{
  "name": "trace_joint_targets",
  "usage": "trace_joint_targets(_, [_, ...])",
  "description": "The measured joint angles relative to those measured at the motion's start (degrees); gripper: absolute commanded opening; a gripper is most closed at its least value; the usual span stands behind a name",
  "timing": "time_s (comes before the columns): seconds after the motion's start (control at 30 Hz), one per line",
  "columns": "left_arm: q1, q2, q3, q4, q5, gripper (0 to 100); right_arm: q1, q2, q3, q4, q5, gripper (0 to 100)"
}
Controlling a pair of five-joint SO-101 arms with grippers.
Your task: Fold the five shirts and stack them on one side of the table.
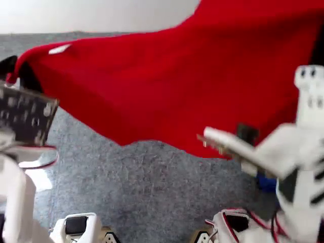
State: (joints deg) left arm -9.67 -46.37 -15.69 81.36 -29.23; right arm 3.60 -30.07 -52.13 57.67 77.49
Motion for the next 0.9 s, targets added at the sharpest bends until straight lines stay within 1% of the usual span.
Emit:
trace_joint_targets(0.23, [0.00,-4.40,-0.70,-0.18,-0.88,1,4.75,-3.96,0.00,8.79,-0.88,1.0])
trace_joint_targets(0.4, [0.00,-6.77,-0.70,-3.60,-2.29,1,8.09,-7.03,0.00,13.63,-4.13,1.0])
trace_joint_targets(0.53, [0.00,-8.88,-0.70,-4.13,-2.37,1,8.26,-9.93,0.00,18.37,-4.66,1.0])
trace_joint_targets(0.7, [0.00,-12.04,-0.70,-4.13,-4.92,1,8.26,-13.98,-0.09,24.79,-4.66,1.0])
trace_joint_targets(0.9, [0.00,-14.42,-0.79,-4.13,-5.36,1,8.26,-16.97,-0.44,28.40,-4.66,1.0])
